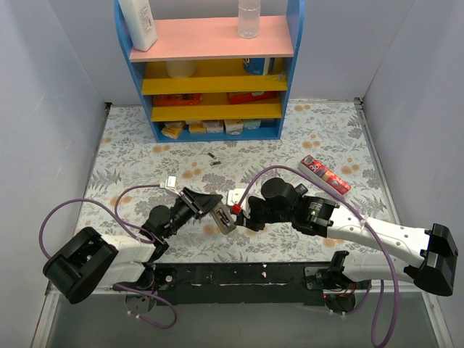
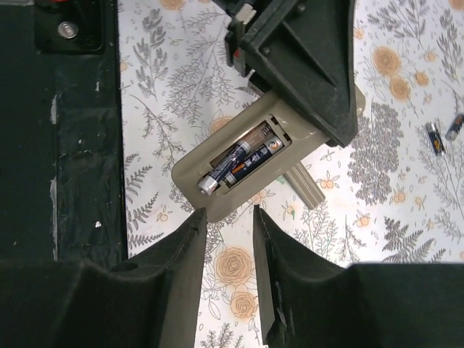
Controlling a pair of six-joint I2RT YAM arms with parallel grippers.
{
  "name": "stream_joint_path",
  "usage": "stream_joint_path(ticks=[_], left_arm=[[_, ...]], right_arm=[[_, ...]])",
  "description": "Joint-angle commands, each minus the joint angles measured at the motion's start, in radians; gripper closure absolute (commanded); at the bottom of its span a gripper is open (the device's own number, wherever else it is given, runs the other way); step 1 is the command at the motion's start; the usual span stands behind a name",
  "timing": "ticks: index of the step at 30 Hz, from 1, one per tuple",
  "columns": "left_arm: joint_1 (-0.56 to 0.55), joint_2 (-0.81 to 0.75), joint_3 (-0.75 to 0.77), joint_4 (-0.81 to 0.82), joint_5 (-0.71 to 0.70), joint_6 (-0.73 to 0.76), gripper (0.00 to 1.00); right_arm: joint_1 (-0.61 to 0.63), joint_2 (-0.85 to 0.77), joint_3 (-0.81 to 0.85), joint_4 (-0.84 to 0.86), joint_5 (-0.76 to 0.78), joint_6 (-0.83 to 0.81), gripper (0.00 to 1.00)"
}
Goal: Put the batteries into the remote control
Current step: Load the battery into the remote control.
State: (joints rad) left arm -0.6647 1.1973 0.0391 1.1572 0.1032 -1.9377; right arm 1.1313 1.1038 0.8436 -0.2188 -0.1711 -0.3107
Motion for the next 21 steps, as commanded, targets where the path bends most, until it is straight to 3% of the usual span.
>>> stream_joint_path(ticks=[1,6,21], left_arm=[[0.005,-0.068,-0.068,-0.076,0.047,0.016,1.0],[0.005,-0.104,-0.056,-0.123,0.056,0.029,1.0],[0.004,-0.1,-0.05,-0.114,0.079,0.026,1.0]], right_arm=[[-0.007,-0.024,0.005,0.003,-0.134,-0.117,0.62],[-0.007,0.007,0.02,-0.005,-0.212,-0.139,0.63],[-0.007,0.077,0.055,0.005,-0.232,-0.154,0.72]])
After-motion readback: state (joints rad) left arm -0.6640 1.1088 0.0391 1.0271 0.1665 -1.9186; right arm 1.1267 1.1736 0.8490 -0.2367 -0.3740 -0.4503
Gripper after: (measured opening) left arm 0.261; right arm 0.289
